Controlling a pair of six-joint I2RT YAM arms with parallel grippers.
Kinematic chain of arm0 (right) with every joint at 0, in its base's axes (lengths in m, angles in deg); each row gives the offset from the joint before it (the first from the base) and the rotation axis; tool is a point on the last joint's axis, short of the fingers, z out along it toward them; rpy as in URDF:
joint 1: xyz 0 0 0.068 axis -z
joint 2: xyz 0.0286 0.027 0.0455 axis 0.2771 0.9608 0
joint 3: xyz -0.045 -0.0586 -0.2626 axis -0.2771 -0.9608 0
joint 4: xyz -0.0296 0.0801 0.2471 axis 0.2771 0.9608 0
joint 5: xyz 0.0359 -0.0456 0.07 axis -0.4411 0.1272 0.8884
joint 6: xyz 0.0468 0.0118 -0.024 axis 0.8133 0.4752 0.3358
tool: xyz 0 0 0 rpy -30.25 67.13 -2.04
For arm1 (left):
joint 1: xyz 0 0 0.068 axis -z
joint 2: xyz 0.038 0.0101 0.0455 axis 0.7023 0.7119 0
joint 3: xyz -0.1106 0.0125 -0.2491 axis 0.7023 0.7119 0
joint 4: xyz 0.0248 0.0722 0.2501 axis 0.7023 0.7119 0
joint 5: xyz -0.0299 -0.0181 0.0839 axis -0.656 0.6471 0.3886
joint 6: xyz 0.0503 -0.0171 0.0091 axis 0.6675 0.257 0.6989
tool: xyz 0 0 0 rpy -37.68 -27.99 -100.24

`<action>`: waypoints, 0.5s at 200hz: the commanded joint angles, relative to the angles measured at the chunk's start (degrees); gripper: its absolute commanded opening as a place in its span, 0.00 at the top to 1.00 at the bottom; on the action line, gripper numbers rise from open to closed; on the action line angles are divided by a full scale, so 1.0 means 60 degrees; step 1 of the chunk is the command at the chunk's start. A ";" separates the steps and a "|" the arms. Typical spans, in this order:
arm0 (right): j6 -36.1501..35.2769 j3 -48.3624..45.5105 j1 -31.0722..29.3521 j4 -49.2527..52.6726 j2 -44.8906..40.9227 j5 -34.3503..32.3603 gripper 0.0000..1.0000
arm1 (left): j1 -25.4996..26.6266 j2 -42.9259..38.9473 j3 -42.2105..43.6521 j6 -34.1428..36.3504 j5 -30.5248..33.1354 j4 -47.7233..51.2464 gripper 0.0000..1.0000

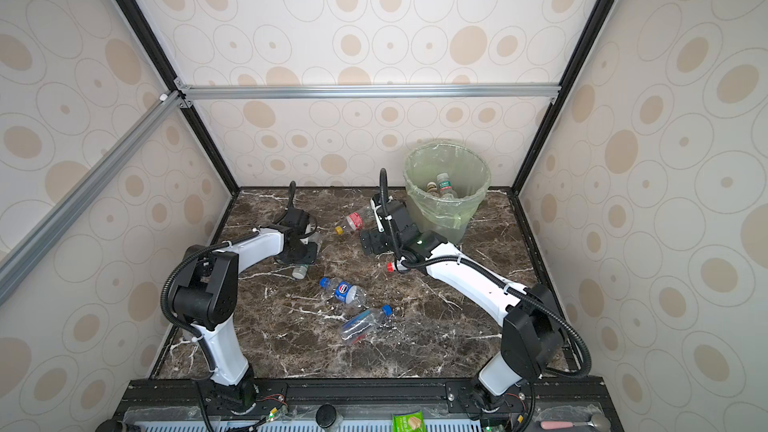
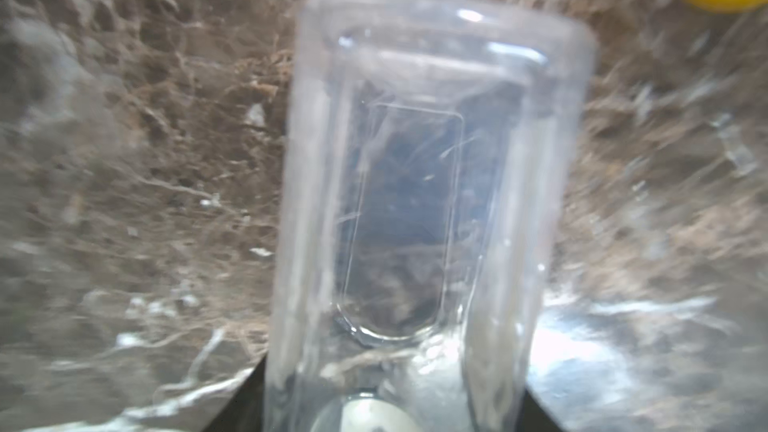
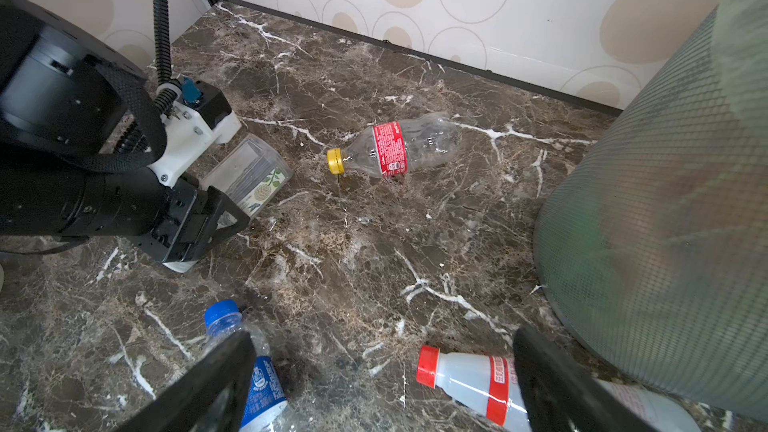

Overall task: Throw the plastic bottles in the bin
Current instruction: 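Lift the clear square bottle with the left gripper toward the approaching right gripper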

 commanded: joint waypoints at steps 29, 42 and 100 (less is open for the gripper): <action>0.0983 0.0284 0.0503 0.0245 -0.0153 0.0496 0.00 | -0.0041 -0.0939 0.0361 0.0295 -0.1970 -0.0980 0.51; 0.1268 0.0506 0.0681 0.0380 -0.0132 0.0686 0.00 | -0.0018 -0.1464 0.0592 0.0110 -0.2712 -0.1564 0.50; 0.2091 0.2032 0.0994 0.0754 0.0098 0.1668 0.00 | 0.1256 -0.3437 0.1373 -0.1384 -0.4492 -0.5690 0.49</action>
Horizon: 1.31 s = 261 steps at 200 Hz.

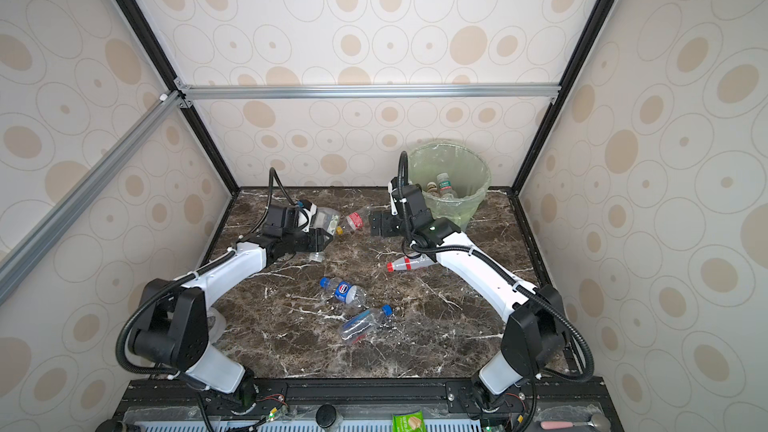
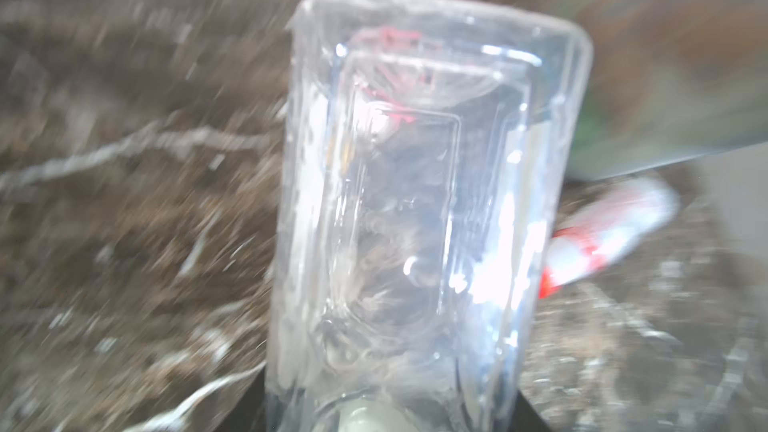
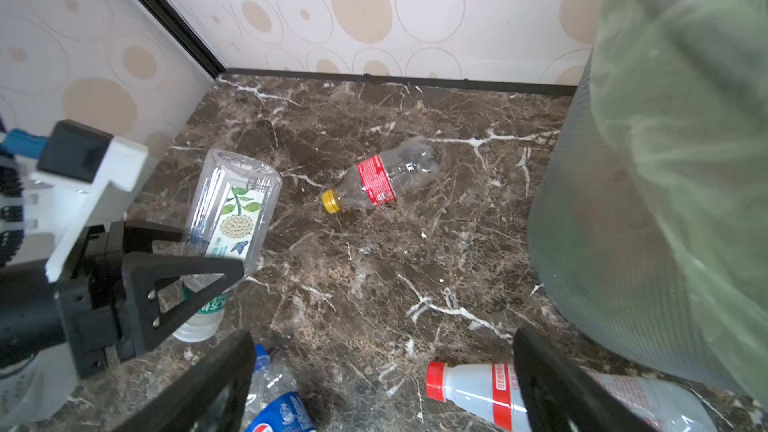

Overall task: Throw the plastic bottles in the bin
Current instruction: 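Lift the clear square bottle with the left gripper toward the approaching right gripper, then close the right gripper on the clear square bottle held by the left gripper, then carry the square bottle over the bin with the right gripper and release it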

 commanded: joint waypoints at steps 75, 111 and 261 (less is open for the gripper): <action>0.0973 0.2279 0.0203 0.0321 0.0407 0.1064 0.00 | 0.2153 0.0237 -0.1326 -0.1063 -0.0810 -0.3855 0.48; 0.1038 0.2595 0.0218 0.0399 0.0822 0.1187 0.00 | 0.2349 0.0195 -0.1270 -0.1029 -0.0776 -0.4097 0.48; 0.0741 0.3358 0.0952 0.0169 0.1319 0.1019 0.55 | 0.2577 -0.0391 -0.0628 -0.1103 -0.0242 -0.4166 0.05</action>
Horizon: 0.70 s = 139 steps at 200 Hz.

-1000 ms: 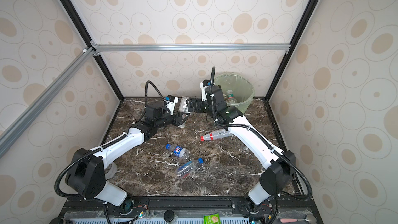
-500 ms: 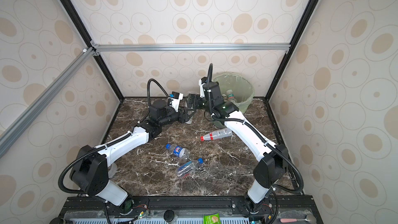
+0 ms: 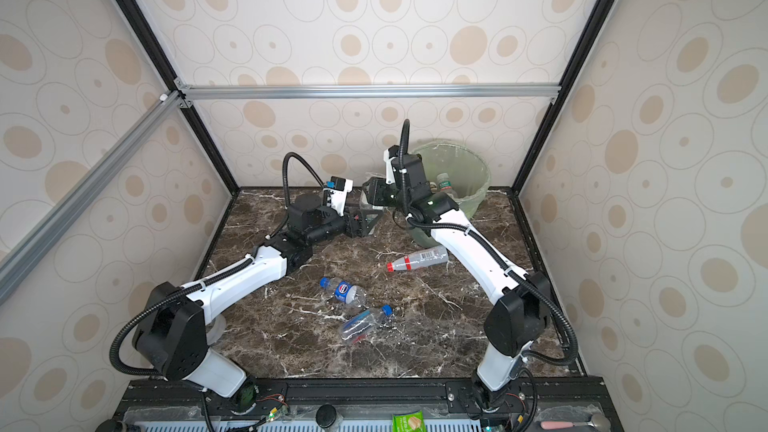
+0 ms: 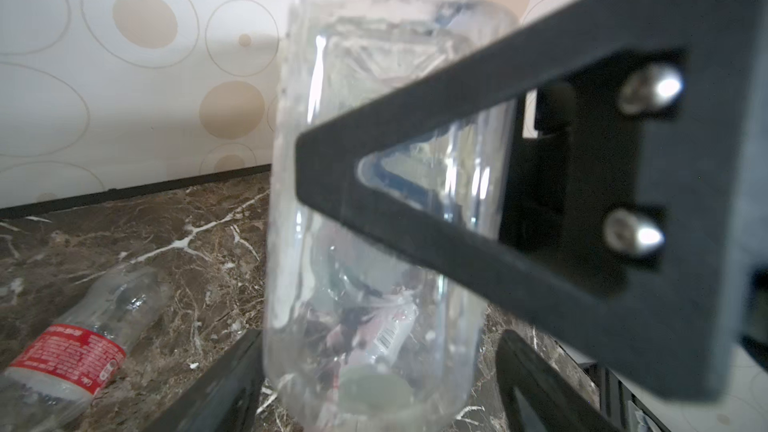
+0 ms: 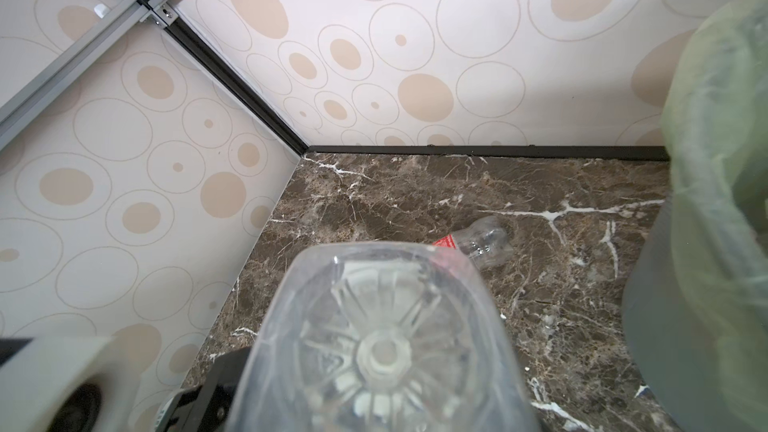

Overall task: Throw the plastic bottles in the bin
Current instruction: 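Carry the square bottle over the bin with the right gripper and release it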

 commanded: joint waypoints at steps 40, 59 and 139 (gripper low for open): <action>-0.1394 0.1578 0.1106 0.0845 -0.0711 -0.1315 0.57 | 0.0269 -0.0681 -0.0063 0.0336 0.0233 0.0090 0.01; -0.2295 0.1826 0.1128 0.0812 -0.1294 -0.2362 0.57 | 0.0473 -0.0708 -0.0359 0.0492 0.0279 0.0146 0.01; -0.5025 -0.0149 0.1186 -0.3103 -0.4195 -0.5553 0.57 | 0.1520 -0.0154 -0.1802 0.1054 0.0498 0.0351 0.01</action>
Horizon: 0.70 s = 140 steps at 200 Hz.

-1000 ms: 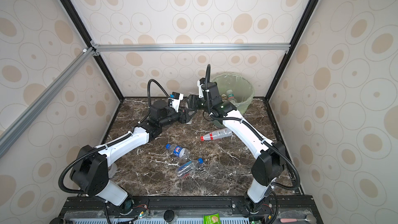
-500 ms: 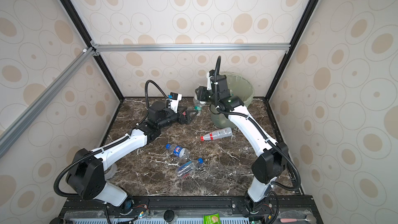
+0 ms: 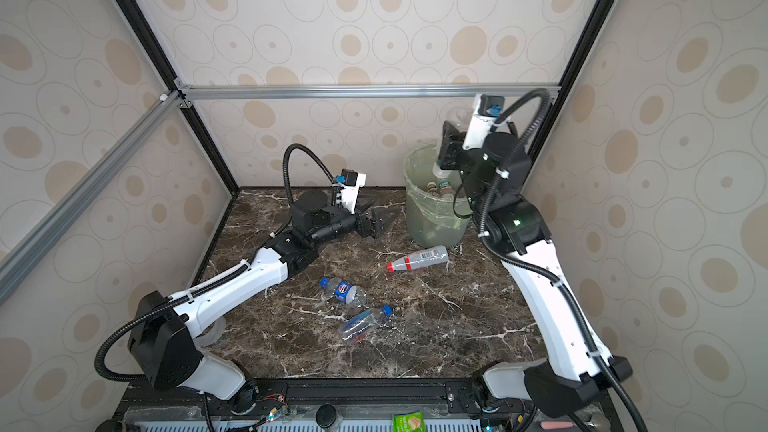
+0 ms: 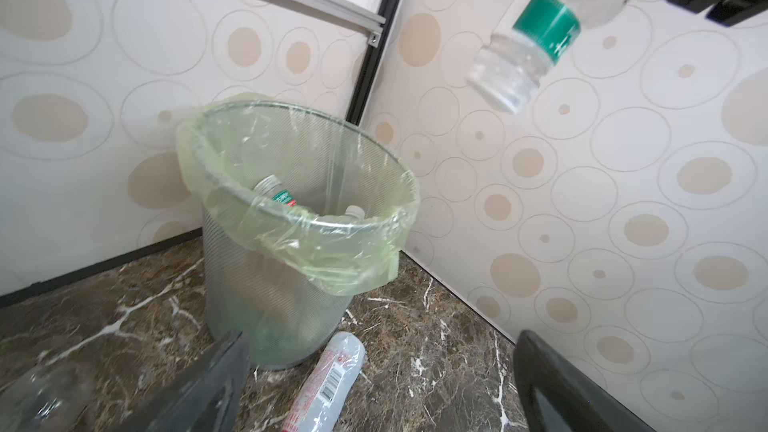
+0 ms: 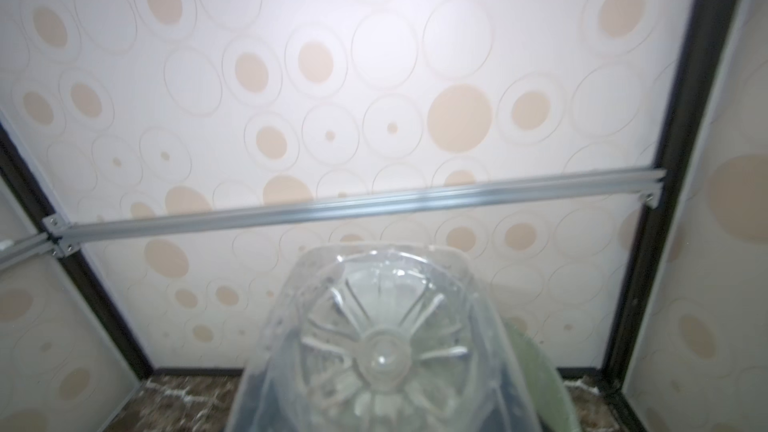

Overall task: Throw the plastic bottles in the bin
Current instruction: 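Carry the square bottle over the bin with the right gripper and release it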

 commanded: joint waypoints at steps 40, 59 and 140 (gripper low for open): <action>-0.1465 0.0124 0.0400 -0.1251 0.1247 -0.1513 0.55 | 0.0224 0.0079 -0.0305 0.0524 0.0305 0.0122 0.01; -0.0895 0.0683 0.0677 -0.0012 0.2466 -0.1325 0.47 | 0.0223 0.0010 -0.0191 0.0556 0.0391 0.0137 0.01; -0.0588 0.1300 0.0706 0.1165 0.3019 -0.1119 0.00 | 0.0221 -0.0214 0.0124 0.0844 0.0842 0.0972 0.01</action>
